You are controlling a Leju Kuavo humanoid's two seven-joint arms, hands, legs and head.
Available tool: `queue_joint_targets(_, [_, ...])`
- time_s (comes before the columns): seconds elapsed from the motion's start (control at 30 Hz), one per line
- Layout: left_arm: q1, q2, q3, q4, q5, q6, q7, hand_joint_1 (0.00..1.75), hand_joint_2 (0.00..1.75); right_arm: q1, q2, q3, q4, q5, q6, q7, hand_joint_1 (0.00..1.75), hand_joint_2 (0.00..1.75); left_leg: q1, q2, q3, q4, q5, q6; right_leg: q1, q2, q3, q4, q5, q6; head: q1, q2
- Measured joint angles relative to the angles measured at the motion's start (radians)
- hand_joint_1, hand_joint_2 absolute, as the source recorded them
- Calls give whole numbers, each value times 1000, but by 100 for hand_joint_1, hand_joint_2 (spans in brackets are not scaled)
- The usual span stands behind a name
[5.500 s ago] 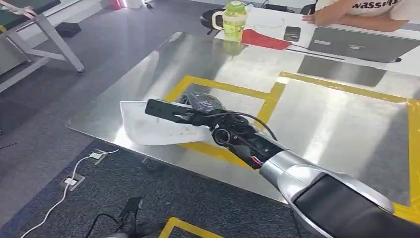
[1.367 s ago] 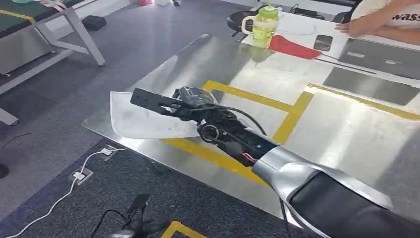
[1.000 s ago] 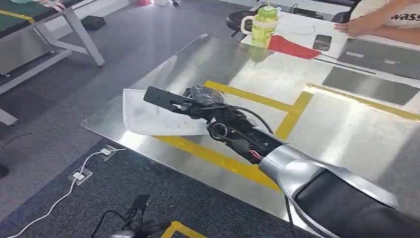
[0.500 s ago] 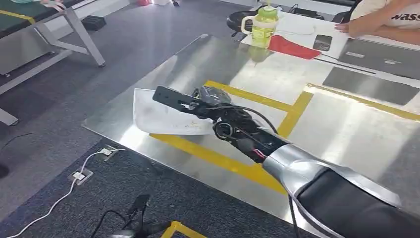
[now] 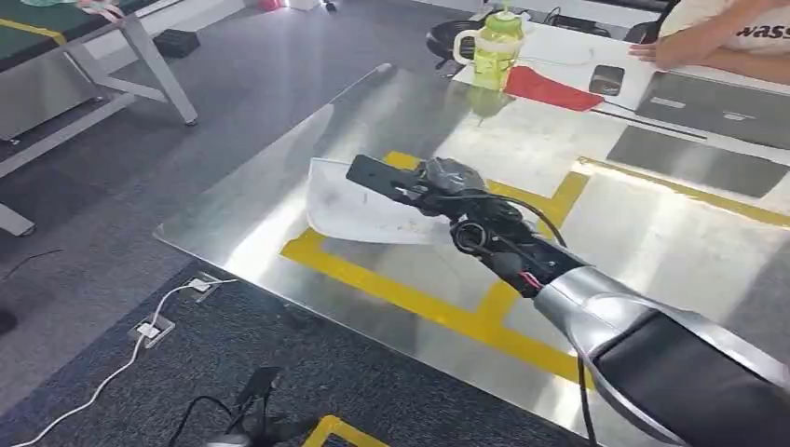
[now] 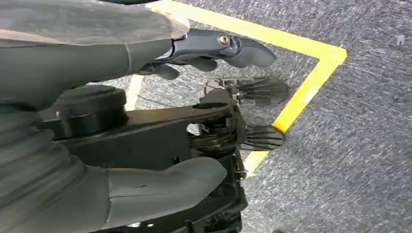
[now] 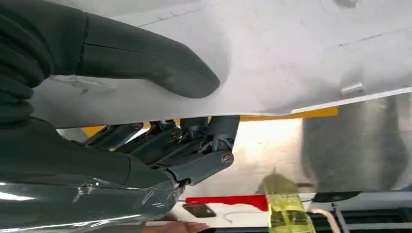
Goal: Take the parts from the cabinet and place them on the table.
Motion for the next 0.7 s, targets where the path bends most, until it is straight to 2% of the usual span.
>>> queue_joint_targets(0.37, [3,11,-4,0,12,11,-3,0,175,54,-83,-73,-3,-11,-4,-43,175,175,0,0,0,0,0,0,0,0,0,0,0,0,0,0])
queue_joint_targets(0.7, [1,13,-4,0,18,21,-5,0,175,99,-94,-103,-14,-15,3,-60,175,175,0,0,0,0,0,0,0,0,0,0,0,0,0,0])
